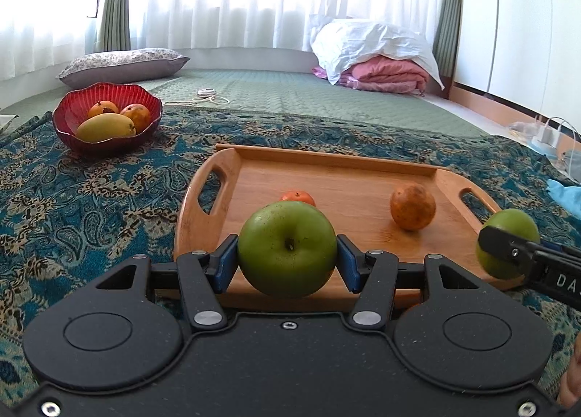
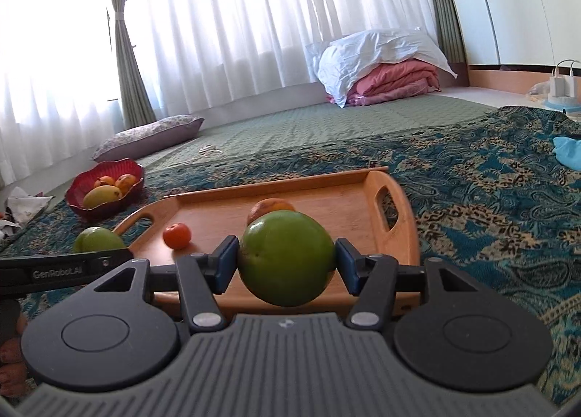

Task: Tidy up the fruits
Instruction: 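Carry the green apple in the left tool over the tray while the right tool carries its apple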

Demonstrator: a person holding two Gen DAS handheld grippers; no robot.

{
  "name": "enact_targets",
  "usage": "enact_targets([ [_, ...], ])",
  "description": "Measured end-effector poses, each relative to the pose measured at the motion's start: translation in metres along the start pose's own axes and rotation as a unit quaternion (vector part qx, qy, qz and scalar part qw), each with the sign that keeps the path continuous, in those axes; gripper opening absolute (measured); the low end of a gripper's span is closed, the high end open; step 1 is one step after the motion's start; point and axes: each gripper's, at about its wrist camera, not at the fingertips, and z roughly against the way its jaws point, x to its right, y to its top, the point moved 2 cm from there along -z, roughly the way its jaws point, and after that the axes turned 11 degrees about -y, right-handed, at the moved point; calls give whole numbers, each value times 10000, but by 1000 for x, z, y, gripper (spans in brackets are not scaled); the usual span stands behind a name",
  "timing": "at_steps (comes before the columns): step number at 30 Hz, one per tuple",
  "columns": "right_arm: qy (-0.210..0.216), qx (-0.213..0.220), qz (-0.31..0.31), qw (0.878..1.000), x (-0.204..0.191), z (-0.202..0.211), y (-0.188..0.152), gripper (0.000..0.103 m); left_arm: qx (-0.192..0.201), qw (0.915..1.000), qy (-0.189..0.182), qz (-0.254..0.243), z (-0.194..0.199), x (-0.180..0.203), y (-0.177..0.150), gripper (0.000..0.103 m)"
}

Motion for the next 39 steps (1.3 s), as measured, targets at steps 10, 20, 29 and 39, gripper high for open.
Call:
enact_targets([
  [10,-391,-25,298,9988,-1,-40,18,61,-119,9999,92,69,-33,-11,16,54],
  [20,-606,-263,471,9967,-5,-65,16,61,-339,9992,215,93,-59,-18,16,54],
  [29,-656,-390,527,9957,-6,-70,15,61,-391,9989,233,55,-66,-18,14,54],
  [39,-716,-482,544,9948,-6,-73,14,61,-404,9989,234,-43,-65,-16,13,54],
])
